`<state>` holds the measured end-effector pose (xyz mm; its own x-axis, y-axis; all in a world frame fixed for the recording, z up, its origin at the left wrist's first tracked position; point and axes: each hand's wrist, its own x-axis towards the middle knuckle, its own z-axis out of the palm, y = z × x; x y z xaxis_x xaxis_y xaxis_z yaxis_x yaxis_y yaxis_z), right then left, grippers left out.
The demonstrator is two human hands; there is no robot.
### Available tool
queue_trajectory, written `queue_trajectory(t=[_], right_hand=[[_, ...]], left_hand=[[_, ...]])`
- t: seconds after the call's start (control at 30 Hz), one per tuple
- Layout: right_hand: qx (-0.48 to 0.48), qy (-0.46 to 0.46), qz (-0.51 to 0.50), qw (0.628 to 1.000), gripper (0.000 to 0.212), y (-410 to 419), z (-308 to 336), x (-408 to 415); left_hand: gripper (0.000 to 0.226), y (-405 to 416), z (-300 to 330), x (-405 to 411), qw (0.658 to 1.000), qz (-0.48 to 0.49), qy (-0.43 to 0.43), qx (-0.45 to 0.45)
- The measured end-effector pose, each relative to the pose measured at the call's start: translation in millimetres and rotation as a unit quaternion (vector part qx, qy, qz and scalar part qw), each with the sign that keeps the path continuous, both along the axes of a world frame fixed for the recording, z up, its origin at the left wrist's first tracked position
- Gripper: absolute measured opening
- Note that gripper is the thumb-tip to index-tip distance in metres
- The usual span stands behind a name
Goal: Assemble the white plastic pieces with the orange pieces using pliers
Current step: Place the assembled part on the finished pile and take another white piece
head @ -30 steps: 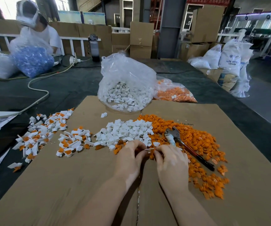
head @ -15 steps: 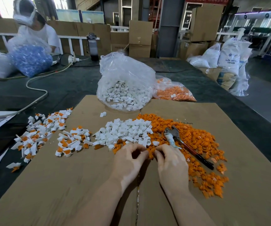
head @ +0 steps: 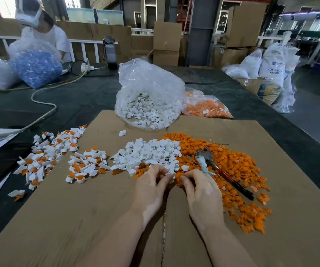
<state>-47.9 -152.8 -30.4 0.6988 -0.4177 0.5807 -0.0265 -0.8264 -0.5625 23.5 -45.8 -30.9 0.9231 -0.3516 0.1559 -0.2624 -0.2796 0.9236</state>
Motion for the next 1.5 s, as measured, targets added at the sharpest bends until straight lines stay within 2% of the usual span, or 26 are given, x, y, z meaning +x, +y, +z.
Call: queue_trajectory(t=[0.47, 0.83, 0.9, 1.0, 1.1, 1.17, 1.33, 1.5], right_hand=[[-0.082, -0.018, 0.009, 0.996, 0.024, 1, -1, 2], [-0.123, -0.009, 0.026, 0.992, 0.031, 1, -2, 1], [-0.109, -0.007, 0.029, 0.994, 0.028, 1, -2, 1], [-0.067, -0.008, 0.046, 0.997, 0.017, 1, 0, 0], [-0.023, -0.029, 0.066, 0.997, 0.012, 1, 3, -3], [-0.003, -0.03, 0.074, 0.997, 0.018, 0, 5, -3], [-0.031, -0.01, 0.088, 0.996, 0.026, 0, 6, -3], [-0.041, -0.012, 0.089, 0.995, 0.023, 0, 8, -3]], left_hand=[[0.01, 3, 6, -5, 0.998, -0.042, 0.047, -0.032], [0.02, 4, 4, -8, 0.996, -0.049, -0.049, 0.054], [0.018, 4, 4, -8, 0.998, -0.042, -0.029, 0.035], [0.012, 4, 6, -6, 0.997, -0.028, 0.054, -0.047], [0.009, 4, 9, -4, 0.992, -0.021, 0.086, -0.094], [0.009, 5, 10, -5, 0.99, -0.024, 0.093, -0.106], [0.011, 6, 11, -6, 0.989, -0.05, 0.087, -0.109], [0.011, 5, 12, -6, 0.989, -0.055, 0.093, -0.106]])
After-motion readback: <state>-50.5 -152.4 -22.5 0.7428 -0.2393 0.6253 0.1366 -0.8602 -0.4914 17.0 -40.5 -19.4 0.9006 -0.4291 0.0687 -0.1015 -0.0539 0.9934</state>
